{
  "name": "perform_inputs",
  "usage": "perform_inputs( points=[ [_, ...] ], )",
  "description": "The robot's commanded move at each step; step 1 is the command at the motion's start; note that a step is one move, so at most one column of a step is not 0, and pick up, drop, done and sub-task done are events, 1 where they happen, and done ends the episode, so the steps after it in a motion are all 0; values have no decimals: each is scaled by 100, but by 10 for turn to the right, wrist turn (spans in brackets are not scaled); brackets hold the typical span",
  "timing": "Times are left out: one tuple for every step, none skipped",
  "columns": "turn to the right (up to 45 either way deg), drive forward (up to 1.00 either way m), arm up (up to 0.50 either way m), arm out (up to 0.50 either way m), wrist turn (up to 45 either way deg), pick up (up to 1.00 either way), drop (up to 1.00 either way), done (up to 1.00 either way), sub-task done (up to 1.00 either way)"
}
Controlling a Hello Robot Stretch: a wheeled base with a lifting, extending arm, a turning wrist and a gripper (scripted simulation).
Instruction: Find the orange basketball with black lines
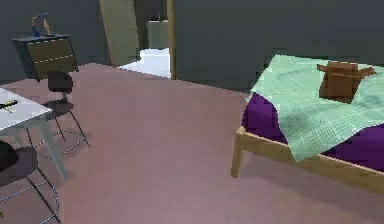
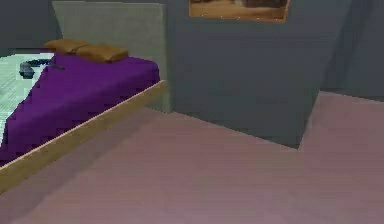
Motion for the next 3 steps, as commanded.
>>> perform_inputs(
  points=[
    [-150,0,0,0,0,0,0,0,0],
    [0,100,0,0,0,0,0,0,0],
    [0,45,0,0,0,0,0,0,0]
  ],
)
